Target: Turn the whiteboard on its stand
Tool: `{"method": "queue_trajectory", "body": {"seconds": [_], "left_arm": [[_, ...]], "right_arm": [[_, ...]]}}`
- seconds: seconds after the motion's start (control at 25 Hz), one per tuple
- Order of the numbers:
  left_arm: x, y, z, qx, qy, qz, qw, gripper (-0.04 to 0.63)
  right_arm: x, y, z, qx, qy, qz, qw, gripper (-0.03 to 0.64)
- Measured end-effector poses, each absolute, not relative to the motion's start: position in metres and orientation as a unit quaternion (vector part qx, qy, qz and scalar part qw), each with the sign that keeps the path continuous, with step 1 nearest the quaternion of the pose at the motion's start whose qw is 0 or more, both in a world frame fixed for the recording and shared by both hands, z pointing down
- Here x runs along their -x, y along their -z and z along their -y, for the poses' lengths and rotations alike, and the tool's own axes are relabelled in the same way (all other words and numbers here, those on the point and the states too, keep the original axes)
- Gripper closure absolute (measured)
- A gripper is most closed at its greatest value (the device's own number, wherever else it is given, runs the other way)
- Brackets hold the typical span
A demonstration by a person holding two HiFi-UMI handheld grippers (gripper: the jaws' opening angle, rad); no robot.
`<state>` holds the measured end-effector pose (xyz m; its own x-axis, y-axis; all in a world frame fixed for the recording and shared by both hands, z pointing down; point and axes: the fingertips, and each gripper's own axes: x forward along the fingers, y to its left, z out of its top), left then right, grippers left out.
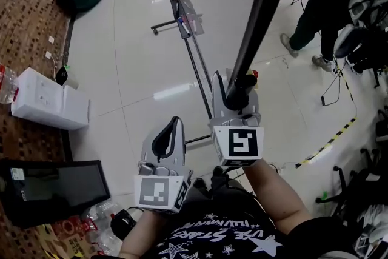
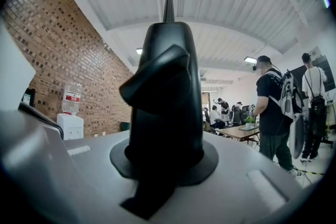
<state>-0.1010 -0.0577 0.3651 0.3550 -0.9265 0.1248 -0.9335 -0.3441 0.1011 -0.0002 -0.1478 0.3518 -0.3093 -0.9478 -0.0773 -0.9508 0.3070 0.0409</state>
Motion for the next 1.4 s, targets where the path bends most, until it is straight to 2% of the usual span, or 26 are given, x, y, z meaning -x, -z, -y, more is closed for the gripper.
{"method": "queue_trajectory", "body": {"seconds": [0.84, 1.4], "left_arm": [[0.074, -0.359, -0.008, -0.867, -0.015, 0.490, 0.084, 0.589], [0.036, -0.361, -0.073, -0.859, -0.032, 0.507, 0.066, 0.589]], "right_arm": [[-0.049, -0.350, 0.036, 0.596, -0.036, -0.802, 0.020, 0.531], [-0.059, -0.350, -0.026, 0.591, -0.027, -0.806, 0.013, 0.531]]}}
